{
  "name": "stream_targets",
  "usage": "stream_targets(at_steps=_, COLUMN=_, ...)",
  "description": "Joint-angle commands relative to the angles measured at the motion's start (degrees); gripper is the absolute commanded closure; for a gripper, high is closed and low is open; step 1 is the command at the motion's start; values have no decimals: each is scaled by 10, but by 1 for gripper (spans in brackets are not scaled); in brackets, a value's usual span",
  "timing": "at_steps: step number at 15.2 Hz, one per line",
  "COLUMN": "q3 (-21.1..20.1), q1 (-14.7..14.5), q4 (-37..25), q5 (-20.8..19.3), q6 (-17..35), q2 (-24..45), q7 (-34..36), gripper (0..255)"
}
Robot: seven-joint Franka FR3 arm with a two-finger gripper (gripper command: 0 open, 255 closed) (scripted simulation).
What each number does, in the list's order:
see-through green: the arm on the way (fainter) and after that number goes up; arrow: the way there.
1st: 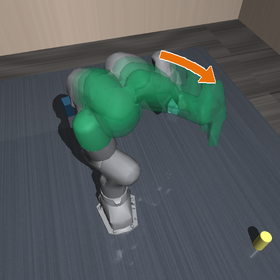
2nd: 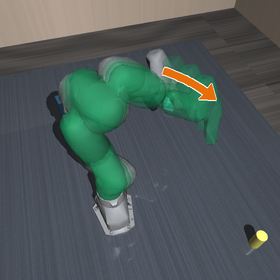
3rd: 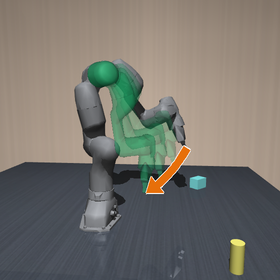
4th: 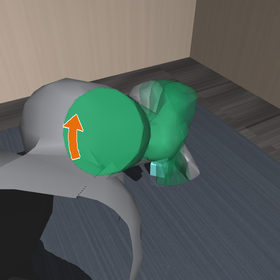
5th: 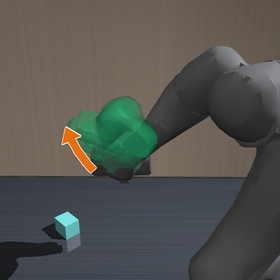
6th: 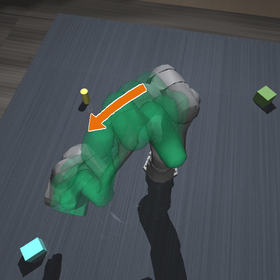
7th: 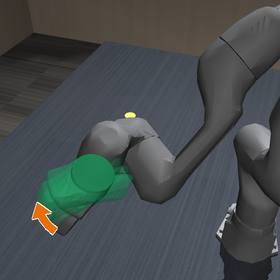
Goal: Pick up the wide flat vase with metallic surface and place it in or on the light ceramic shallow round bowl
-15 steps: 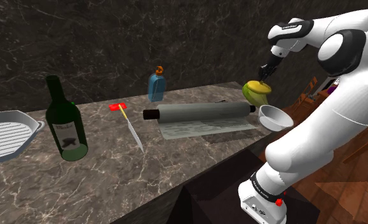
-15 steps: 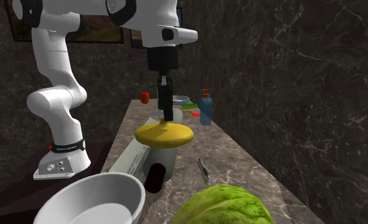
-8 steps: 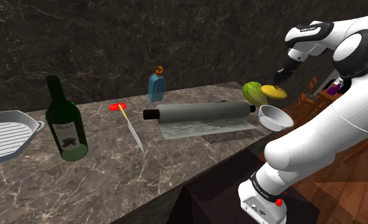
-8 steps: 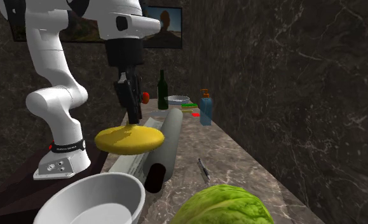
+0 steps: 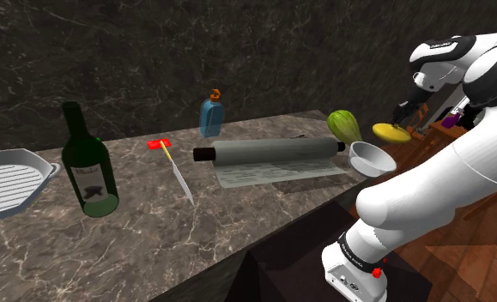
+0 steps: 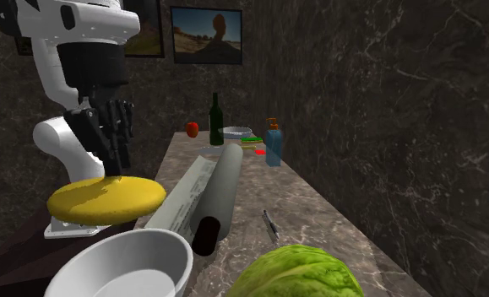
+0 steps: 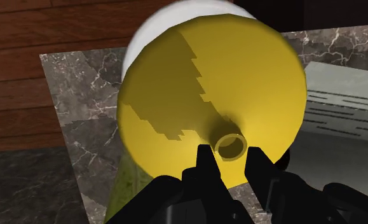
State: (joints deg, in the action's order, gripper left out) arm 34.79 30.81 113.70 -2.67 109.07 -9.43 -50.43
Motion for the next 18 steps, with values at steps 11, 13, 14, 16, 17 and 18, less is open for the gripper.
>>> stream_targets(at_steps=11, q3=11, q1=3, q4=72, q5=10, q6=88, q2=19, q7=-17, gripper=255)
stream_targets(at_steps=13, q3=13, q1=3, q4=83, q5=13, q6=104, q2=24, q7=-20, gripper=255)
stream_targets(at_steps=14, q3=14, q1=3, q4=89, q5=15, q6=111, q2=27, q7=-22, gripper=255)
stream_targets(at_steps=16, q3=16, q1=3, q4=99, q5=19, q6=127, q2=33, q7=-25, gripper=255)
stream_targets(at_steps=17, q3=16, q1=3, q4=104, q5=21, q6=134, q2=37, q7=-27, gripper=255)
stream_targets(at_steps=18, q3=17, q1=3, q4=109, q5=24, q6=142, q2=40, q7=-29, gripper=255)
